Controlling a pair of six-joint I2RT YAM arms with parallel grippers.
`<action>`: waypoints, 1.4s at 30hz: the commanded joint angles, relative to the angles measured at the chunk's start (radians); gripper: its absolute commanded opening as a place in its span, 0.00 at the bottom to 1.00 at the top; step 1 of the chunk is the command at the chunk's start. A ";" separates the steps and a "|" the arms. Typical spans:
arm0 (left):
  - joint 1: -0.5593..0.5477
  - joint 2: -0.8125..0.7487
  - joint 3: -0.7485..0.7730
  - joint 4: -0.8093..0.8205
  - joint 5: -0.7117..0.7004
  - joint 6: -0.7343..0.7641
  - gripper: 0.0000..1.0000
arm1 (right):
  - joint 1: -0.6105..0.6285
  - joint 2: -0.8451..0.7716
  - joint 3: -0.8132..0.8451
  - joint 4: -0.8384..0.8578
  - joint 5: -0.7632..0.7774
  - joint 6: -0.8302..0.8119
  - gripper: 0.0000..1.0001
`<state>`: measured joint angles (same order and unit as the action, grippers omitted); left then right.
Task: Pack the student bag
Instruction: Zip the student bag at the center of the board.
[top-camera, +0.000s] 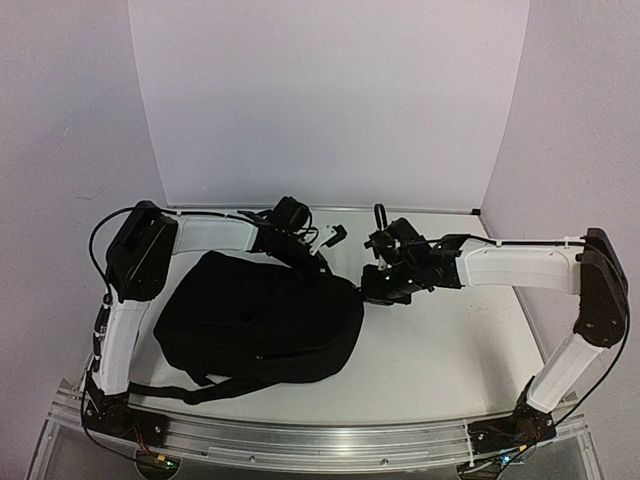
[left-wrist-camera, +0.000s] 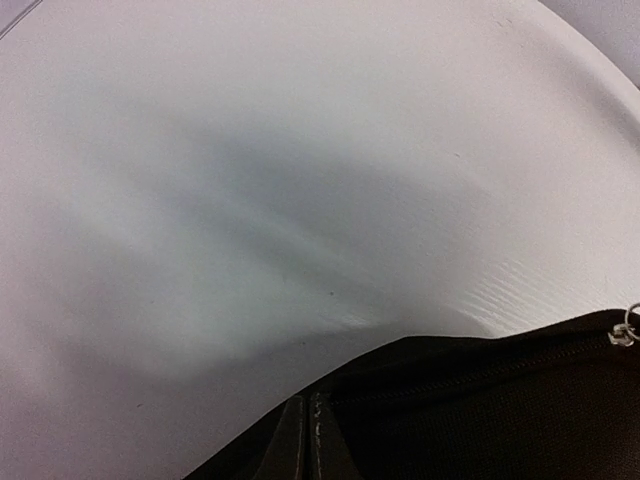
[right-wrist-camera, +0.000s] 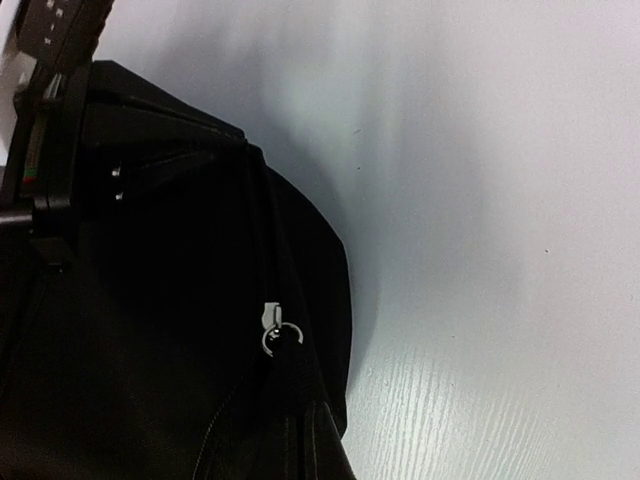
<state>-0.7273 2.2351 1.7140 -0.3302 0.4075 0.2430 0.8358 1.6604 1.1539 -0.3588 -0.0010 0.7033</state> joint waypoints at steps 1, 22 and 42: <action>0.066 0.033 0.101 0.058 -0.167 -0.163 0.00 | -0.002 -0.038 0.040 -0.008 -0.024 -0.019 0.00; 0.295 0.022 0.065 0.097 -0.262 -0.559 0.00 | 0.017 0.029 0.077 0.002 -0.040 0.004 0.00; 0.445 -0.084 -0.124 0.113 -0.245 -0.607 0.00 | 0.097 0.096 0.084 0.083 -0.057 0.069 0.00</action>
<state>-0.4020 2.1815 1.5776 -0.2408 0.3745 -0.3529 0.8979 1.7649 1.2270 -0.1697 -0.0524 0.7454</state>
